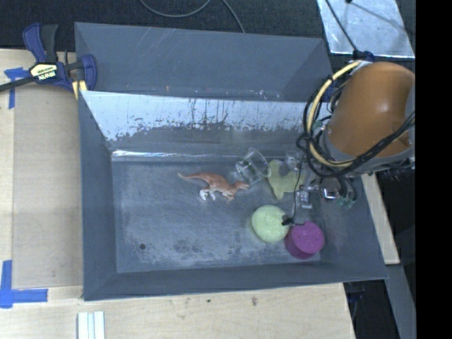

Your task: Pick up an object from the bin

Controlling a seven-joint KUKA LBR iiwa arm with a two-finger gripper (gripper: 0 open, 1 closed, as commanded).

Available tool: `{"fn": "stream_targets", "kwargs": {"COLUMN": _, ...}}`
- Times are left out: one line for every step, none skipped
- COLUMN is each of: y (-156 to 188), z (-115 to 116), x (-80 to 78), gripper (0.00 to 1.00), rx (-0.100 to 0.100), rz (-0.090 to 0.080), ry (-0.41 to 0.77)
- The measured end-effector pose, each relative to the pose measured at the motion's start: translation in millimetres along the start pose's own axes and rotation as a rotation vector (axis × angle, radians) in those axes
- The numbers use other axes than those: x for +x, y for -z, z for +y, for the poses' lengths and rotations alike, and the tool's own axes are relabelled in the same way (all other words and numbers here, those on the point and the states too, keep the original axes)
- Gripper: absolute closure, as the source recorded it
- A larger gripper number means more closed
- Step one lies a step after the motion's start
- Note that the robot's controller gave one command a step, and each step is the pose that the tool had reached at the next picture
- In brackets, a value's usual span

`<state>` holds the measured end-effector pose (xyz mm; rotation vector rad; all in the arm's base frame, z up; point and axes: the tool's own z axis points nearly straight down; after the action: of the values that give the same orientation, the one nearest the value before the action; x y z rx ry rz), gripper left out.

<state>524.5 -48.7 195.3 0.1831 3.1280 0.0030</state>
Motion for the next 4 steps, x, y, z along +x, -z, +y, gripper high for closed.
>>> {"fn": "stream_targets", "kwargs": {"y": -39.4, "z": -38.8, "x": -64.5, "gripper": 0.0, "rx": 0.003, "rz": 0.001, "ry": -0.01}}
{"fn": "stream_targets", "kwargs": {"y": -51.7, "z": -30.0, "x": -59.3, "gripper": 0.0, "rx": 0.002, "rz": 0.003, "ry": -0.043}}
{"fn": "stream_targets", "kwargs": {"y": -124.0, "z": -80.2, "x": -108.8, "gripper": 0.0, "rx": 0.003, "rz": 0.001, "ry": -0.218}}
{"fn": "stream_targets", "kwargs": {"y": -125.1, "z": -63.2, "x": -92.5, "gripper": 1.0, "rx": 0.003, "rz": 0.004, "ry": -0.243}}
